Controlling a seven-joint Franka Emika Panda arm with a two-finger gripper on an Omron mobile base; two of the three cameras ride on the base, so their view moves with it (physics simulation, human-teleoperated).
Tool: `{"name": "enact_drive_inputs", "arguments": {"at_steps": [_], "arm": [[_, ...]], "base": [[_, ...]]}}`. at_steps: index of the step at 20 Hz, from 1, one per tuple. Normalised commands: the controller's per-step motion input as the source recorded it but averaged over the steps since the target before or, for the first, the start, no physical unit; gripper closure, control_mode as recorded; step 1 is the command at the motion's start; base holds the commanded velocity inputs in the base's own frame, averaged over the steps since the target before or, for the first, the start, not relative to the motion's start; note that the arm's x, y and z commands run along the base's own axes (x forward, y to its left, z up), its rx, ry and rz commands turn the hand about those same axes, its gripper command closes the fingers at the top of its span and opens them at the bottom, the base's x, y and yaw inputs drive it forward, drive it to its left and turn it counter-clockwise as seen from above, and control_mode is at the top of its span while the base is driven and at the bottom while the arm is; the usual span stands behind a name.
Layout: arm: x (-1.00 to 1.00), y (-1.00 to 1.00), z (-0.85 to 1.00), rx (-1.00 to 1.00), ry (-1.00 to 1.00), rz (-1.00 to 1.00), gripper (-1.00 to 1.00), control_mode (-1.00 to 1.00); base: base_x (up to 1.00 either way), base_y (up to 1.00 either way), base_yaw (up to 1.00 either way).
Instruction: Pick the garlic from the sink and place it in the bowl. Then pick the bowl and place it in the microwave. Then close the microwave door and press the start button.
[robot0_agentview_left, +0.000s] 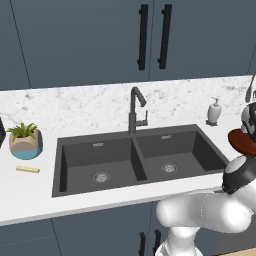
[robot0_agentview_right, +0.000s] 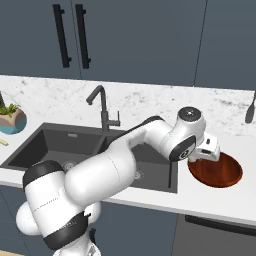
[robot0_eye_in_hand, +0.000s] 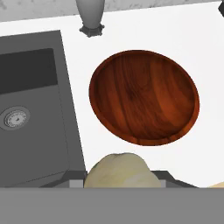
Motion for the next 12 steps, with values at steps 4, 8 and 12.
{"name": "enact_drive_inputs", "arguments": {"at_steps": [4,8,12], "arm": [[0.60,-0.59,-0.37,0.05,0.04,0.00,1.00,-1.00],[0.64,-0.31,-0.39,0.00,0.10,0.00,1.00,-1.00],[0.32,-0.04,-0.39,0.00,0.06,0.00,1.00,-1.00]], "base": [[0.00,0.00,0.00],[0.00,0.00,0.00],[0.00,0.00,0.00]]}}
